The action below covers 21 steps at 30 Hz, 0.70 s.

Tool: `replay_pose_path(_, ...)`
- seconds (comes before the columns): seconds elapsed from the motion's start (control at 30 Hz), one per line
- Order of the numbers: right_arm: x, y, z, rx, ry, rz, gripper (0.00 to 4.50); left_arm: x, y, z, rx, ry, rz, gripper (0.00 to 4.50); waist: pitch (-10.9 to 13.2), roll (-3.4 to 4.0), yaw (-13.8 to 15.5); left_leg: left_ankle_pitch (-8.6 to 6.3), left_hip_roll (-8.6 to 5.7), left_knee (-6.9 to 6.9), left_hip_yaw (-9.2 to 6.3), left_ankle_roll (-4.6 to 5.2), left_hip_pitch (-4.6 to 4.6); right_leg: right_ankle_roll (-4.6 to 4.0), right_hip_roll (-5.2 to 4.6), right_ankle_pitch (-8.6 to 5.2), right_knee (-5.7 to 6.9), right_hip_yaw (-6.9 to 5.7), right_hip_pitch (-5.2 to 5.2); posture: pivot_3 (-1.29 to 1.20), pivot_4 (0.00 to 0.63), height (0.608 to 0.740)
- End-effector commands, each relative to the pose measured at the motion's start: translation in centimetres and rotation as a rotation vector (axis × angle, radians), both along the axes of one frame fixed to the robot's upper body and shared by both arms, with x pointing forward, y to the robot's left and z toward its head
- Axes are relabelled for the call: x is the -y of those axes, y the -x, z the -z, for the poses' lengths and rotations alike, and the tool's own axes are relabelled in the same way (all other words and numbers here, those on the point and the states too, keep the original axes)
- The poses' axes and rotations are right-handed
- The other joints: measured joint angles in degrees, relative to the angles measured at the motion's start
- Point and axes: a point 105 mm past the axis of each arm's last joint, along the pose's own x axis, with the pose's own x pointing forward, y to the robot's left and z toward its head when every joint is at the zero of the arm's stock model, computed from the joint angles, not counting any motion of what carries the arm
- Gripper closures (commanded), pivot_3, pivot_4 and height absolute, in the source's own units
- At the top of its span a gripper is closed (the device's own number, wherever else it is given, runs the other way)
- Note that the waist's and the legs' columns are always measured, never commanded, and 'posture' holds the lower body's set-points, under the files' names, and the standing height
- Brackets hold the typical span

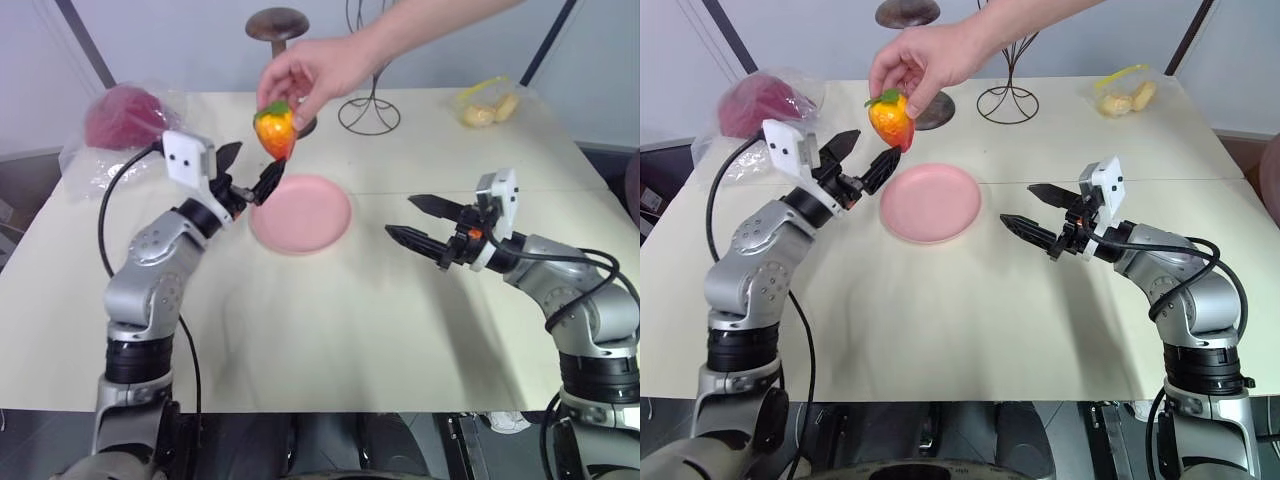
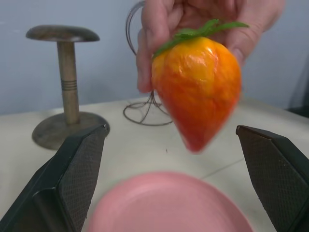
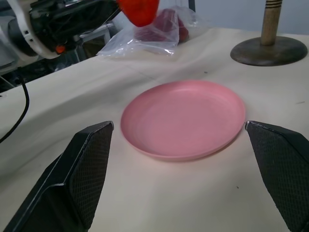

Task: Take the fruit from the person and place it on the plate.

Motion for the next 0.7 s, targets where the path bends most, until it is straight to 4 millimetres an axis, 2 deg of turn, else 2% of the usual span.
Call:
replay_pose_path(0.03, 0.15, 0.35, -1.12, 0.053, -0.005, 0.008, 0.03, 0.85, 0.11, -0.89, 0.049, -0.005, 0.029, 0.00, 0.0, 0.00, -0.1, 0.00, 0.00, -0.01, 0.00, 0.00, 0.00, 0.00, 0.00, 0.00, 0.00, 0.00, -0.01, 0.00, 0.150, 0.740)
replay_pose_path(0.27, 0.16, 0.31, -1.16, 0.059, -0.004, 0.018, 0.03, 1.22, -0.07, -0.50, 0.036, 0.001, 0.042, 0.00, 0.0, 0.00, -0.1, 0.00, 0.02, -0.02, 0.00, 0.00, 0.00, 0.00, 0.01, 0.00, 0.01, 0.00, -0.04, 0.00, 0.150, 0.740)
replay_pose_path(0.3, 0.19, 0.28, -1.16, 0.061, -0.004, 0.020, 0.00, 1.20, -0.09, -0.51, 0.037, 0.002, 0.040, 0.55, 0.0, 0.00, -0.1, 0.00, 0.01, -0.02, 0.00, 0.00, 0.00, 0.00, 0.01, 0.00, 0.00, 0.00, -0.03, 0.00, 0.150, 0.740)
replay_pose_path(0.33, 0.21, 0.26, -1.16, 0.061, -0.006, 0.022, 0.00, 1.19, -0.08, -0.57, 0.041, 0.006, 0.040, 0.87, 0.0, 0.00, -0.1, 0.00, 0.01, -0.01, 0.00, 0.00, -0.01, 0.00, 0.00, 0.00, 0.00, 0.00, -0.03, 0.00, 0.150, 0.740)
replay_pose_path(0.53, 0.23, 0.20, -1.12, 0.064, -0.007, 0.029, 0.00, 1.16, -0.04, -0.60, 0.045, 0.009, 0.039, 3.89, 0.0, 0.00, -0.1, 0.00, 0.01, -0.01, 0.00, 0.00, -0.01, 0.00, 0.00, 0.00, 0.00, 0.00, -0.03, 0.00, 0.150, 0.740)
replay_pose_path(0.6, 0.24, 0.21, -1.12, 0.064, -0.007, 0.029, 0.00, 1.13, -0.02, -0.61, 0.045, 0.011, 0.038, 4.23, 0.0, 0.00, -0.1, 0.00, 0.01, -0.01, 0.00, 0.00, -0.01, 0.00, 0.00, 0.00, 0.01, 0.00, -0.03, 0.00, 0.150, 0.740)
replay_pose_path(0.7, 0.24, 0.21, -1.15, 0.065, -0.007, 0.030, 0.00, 1.06, -0.05, -0.54, 0.043, 0.003, 0.030, 4.23, 0.0, -0.01, -0.1, 0.00, 0.01, -0.01, 0.00, 0.00, -0.01, 0.00, 0.00, 0.00, 0.00, 0.00, -0.02, 0.00, 0.150, 0.740)
